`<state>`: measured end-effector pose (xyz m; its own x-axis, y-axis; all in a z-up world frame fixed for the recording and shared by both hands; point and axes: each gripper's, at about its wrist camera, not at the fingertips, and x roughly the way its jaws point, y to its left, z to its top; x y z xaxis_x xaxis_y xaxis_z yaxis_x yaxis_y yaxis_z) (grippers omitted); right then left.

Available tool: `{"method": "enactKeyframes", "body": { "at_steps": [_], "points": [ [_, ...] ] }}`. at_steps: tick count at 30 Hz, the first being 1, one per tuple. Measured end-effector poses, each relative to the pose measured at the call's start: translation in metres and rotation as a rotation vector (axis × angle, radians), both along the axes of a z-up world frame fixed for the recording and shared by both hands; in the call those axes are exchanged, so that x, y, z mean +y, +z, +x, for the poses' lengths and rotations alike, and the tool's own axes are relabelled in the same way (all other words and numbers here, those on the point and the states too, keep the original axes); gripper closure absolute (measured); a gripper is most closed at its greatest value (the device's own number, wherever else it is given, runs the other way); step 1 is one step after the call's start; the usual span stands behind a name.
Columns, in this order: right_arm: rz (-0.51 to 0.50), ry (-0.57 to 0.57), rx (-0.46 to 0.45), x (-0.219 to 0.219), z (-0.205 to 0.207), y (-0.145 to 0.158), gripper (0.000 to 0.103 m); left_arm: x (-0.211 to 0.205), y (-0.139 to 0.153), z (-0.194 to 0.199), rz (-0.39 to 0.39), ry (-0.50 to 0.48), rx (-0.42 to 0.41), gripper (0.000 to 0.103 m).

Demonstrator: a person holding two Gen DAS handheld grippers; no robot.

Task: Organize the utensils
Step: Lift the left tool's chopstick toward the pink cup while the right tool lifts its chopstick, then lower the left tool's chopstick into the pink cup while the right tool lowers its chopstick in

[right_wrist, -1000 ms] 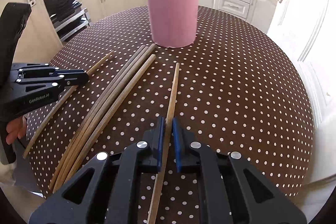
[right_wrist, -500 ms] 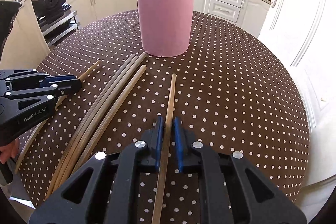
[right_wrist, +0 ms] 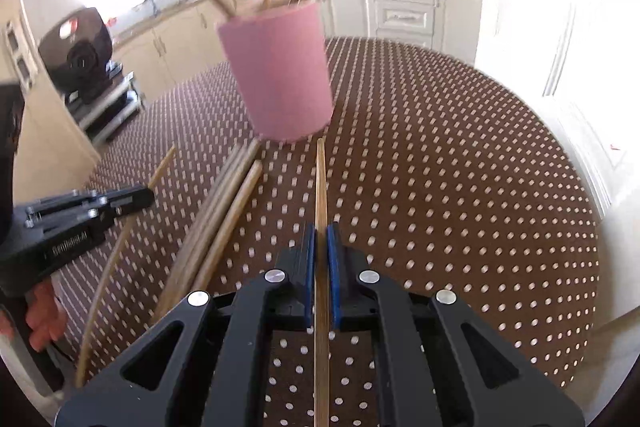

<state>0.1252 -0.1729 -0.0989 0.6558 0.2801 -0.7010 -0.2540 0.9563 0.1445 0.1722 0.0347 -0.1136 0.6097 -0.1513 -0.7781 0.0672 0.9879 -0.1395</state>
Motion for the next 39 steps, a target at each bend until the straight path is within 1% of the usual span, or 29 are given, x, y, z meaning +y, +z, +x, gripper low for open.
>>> {"method": "enactKeyframes", "body": {
  "at_steps": [6,10,17,22,28,35,39],
  "points": [
    [0.082,-0.022,-0.080,-0.011,-0.002,0.025,0.098,0.000,0.023,0.001,-0.025,-0.006,-0.065,0.097],
    [0.112,-0.035,-0.139,-0.013,-0.006,0.041,0.098,-0.006,0.045,0.000,-0.040,-0.014,-0.123,0.097],
    [0.163,-0.044,-0.228,-0.019,-0.010,0.064,0.098,-0.011,0.074,-0.001,-0.067,-0.007,-0.201,0.097],
    [0.169,-0.056,-0.280,-0.018,-0.013,0.077,0.098,-0.014,0.092,-0.002,-0.079,-0.011,-0.254,0.097],
    [0.181,-0.069,-0.343,-0.019,-0.012,0.095,0.098,-0.013,0.106,-0.001,-0.095,-0.009,-0.287,0.097],
    [0.198,-0.072,-0.420,-0.021,-0.013,0.117,0.098,-0.018,0.114,-0.001,-0.091,-0.010,-0.320,0.097],
    [0.194,-0.076,-0.454,-0.020,-0.013,0.127,0.098,-0.023,0.128,0.001,-0.085,-0.015,-0.349,0.097]
  ]
}}
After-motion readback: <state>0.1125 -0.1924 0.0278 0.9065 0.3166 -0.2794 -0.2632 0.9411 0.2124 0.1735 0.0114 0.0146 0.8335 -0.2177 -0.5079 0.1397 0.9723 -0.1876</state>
